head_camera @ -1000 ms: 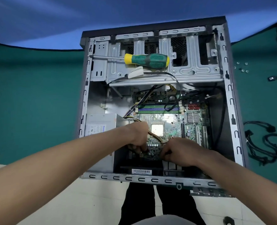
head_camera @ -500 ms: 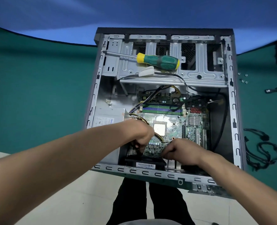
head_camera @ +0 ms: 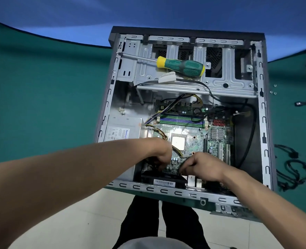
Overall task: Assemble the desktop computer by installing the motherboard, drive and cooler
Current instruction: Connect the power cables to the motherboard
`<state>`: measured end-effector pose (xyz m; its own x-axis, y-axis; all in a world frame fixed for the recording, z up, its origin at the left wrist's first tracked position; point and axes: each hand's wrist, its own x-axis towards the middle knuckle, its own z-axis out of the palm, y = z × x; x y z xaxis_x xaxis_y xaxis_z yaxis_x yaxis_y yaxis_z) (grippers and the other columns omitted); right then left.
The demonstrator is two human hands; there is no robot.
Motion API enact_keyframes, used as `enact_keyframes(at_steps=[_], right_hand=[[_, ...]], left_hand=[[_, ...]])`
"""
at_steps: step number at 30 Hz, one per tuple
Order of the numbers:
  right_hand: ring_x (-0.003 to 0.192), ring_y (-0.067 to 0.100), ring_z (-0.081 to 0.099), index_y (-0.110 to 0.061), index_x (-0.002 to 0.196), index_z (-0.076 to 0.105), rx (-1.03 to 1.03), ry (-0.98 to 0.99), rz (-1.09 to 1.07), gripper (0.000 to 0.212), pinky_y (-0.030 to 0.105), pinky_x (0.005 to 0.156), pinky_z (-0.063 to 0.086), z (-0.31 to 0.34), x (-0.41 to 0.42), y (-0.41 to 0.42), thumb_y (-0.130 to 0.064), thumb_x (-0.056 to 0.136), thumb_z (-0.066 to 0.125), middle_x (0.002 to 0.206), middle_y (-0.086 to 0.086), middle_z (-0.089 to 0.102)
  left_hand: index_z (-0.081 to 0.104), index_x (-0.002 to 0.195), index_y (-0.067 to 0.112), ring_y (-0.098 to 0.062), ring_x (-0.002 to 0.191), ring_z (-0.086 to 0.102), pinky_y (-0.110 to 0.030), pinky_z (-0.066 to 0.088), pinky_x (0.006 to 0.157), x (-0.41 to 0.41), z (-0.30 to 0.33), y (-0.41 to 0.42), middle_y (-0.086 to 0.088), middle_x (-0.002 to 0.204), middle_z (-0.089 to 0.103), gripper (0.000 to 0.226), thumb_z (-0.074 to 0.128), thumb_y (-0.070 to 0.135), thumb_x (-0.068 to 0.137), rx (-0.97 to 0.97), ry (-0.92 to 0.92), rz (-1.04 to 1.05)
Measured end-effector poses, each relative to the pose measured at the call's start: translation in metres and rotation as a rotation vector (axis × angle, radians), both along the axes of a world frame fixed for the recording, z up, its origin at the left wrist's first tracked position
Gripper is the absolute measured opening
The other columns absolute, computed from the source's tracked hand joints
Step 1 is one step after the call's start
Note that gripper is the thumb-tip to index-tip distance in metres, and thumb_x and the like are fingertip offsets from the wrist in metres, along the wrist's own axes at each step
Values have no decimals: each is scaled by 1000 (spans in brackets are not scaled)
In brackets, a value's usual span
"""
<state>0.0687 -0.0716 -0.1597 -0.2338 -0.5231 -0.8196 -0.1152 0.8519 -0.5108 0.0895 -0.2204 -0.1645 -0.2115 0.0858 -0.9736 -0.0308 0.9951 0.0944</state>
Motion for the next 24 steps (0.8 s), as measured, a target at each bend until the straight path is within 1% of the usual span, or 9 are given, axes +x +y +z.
enact_keyframes(at_steps=[2, 4, 10, 12, 14, 17, 19, 22, 24], right_hand=[[97, 5, 59, -35, 96, 74, 1, -4, -6, 20, 20, 89, 44, 0, 0, 0, -22, 90, 61, 105, -18, 68], [96, 5, 60, -35, 95, 75, 2, -8, -21, 19, 21, 89, 45, 1, 0, 0, -22, 89, 61, 101, -18, 69], [96, 7, 61, -34, 94, 75, -3, -12, -45, 17, 23, 89, 46, 0, 1, 1, -23, 89, 63, 94, -18, 68], [95, 6, 62, -34, 93, 75, -3, -10, -51, 16, 20, 86, 45, 0, 1, 0, -24, 88, 63, 93, -18, 69], [93, 4, 62, -34, 92, 75, -3, -8, -55, 16, 18, 82, 43, 0, 0, 0, -24, 88, 63, 90, -20, 68], [89, 1, 62, -34, 90, 75, -4, -12, -62, 15, 17, 81, 43, -1, 0, 0, -24, 88, 64, 83, -25, 65], [85, -3, 60, -35, 88, 75, -6, -10, -68, 15, 17, 78, 42, -2, 0, 0, -25, 88, 64, 78, -29, 63], [76, -10, 56, -38, 79, 72, -11, -7, -76, 17, 16, 73, 40, -3, 1, 2, -26, 88, 65, 71, -34, 59], [76, -10, 56, -39, 76, 71, -14, -2, -76, 17, 18, 75, 41, -4, 1, 2, -27, 88, 65, 73, -33, 59]], left_hand=[[54, 72, 6, -20, 62, 46, -25, 37, 55, 0, 1, 1, -7, 74, 52, 19, 61, 15, 88, -25, -74, 89], [43, 59, 8, -18, 53, 39, -24, 34, 54, 0, 2, 2, -6, 63, 43, 34, 58, 12, 89, -51, -145, 135], [46, 61, 6, -15, 54, 42, -21, 33, 51, 3, 7, 8, -6, 65, 47, 31, 54, 10, 91, -60, -97, 104], [49, 67, 1, -17, 56, 44, -22, 33, 49, 5, 9, 8, -8, 67, 45, 26, 50, 6, 93, -51, -51, 114], [56, 86, -4, -21, 68, 47, -24, 36, 52, 7, 13, 8, -10, 74, 45, 15, 44, 1, 92, -60, 72, 110], [54, 99, 0, -20, 78, 47, -25, 43, 64, 11, 12, 9, -14, 88, 49, 17, 39, -1, 92, -64, 146, 146], [55, 109, 0, -19, 81, 48, -25, 43, 68, 14, 9, 7, -9, 82, 50, 24, 41, -1, 90, -89, 184, 195], [52, 78, 8, -16, 72, 52, -26, 43, 63, 21, 5, 7, -1, 69, 46, 7, 50, 5, 85, -143, 254, 274], [46, 69, 12, -13, 64, 50, -25, 42, 58, 26, 2, 10, 3, 67, 49, 19, 55, 14, 85, -181, 293, 306]])
